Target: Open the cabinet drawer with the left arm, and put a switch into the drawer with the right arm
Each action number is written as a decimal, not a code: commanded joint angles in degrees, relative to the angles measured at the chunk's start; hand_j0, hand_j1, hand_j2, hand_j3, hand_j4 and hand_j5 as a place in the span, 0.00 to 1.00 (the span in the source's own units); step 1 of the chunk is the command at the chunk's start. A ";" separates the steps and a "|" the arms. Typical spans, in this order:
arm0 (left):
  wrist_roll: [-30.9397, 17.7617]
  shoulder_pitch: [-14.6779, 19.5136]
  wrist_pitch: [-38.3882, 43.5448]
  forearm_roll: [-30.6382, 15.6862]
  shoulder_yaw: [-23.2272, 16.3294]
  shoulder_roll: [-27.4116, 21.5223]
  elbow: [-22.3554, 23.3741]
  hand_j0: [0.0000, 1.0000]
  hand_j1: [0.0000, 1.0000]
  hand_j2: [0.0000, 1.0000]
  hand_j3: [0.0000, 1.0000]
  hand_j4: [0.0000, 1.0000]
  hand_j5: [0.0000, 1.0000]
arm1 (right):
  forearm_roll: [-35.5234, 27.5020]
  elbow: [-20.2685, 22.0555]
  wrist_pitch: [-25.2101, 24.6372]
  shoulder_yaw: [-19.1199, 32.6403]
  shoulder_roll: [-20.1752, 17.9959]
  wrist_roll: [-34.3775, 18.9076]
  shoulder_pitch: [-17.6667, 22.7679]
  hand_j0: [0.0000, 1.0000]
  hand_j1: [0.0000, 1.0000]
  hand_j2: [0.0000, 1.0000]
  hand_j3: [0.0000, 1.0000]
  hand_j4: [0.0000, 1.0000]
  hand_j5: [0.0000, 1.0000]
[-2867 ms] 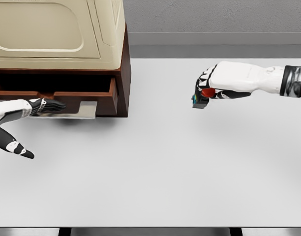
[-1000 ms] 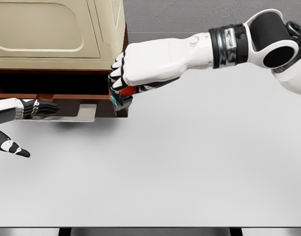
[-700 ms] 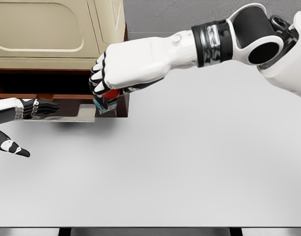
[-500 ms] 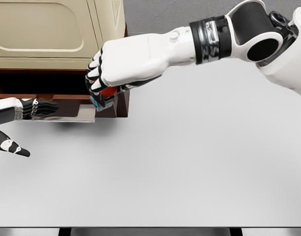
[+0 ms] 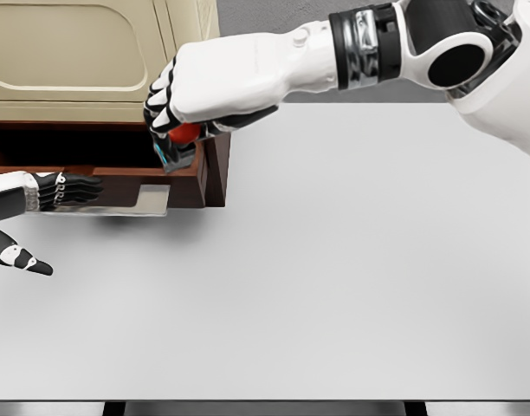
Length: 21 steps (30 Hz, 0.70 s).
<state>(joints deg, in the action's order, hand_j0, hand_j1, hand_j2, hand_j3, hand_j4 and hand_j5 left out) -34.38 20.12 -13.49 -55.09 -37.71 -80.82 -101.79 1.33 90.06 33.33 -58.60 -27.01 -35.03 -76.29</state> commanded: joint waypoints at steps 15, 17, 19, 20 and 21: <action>-0.62 -0.43 -0.66 11.85 -3.51 0.49 0.63 1.00 1.00 1.00 1.00 1.00 1.00 | 2.89 -4.98 -2.65 -1.52 5.57 0.03 -0.70 0.41 0.41 0.41 0.41 0.41 0.41; -0.62 -0.43 -0.66 11.76 -3.51 0.49 0.63 1.00 1.00 1.00 1.00 1.00 1.00 | 4.65 -4.98 -3.80 -2.31 6.80 0.03 -0.88 0.41 0.41 0.41 0.41 0.41 0.41; -0.62 -0.52 -0.66 11.76 -3.51 0.40 0.63 1.00 1.00 1.00 1.00 1.00 1.00 | 6.50 -5.51 -4.41 -2.31 6.80 0.03 -0.88 0.41 0.41 0.41 0.41 0.41 0.41; -0.62 -0.52 -0.66 11.76 -3.51 0.32 0.55 1.00 1.00 1.00 1.00 1.00 1.00 | 6.58 -5.59 -4.41 -2.40 6.89 0.03 -0.79 0.41 0.41 0.41 0.41 0.41 0.41; -0.62 -0.52 -0.66 11.76 -3.51 0.32 0.63 1.00 1.00 1.00 1.00 1.00 1.00 | 6.67 -5.59 -4.41 -2.40 6.98 0.03 -0.88 0.41 0.41 0.41 0.41 0.41 0.41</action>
<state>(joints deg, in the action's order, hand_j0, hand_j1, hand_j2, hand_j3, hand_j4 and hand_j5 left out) -34.46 19.66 -13.45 -55.88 -37.47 -80.93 -101.81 7.34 84.75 29.43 -60.86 -20.33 -35.03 -77.08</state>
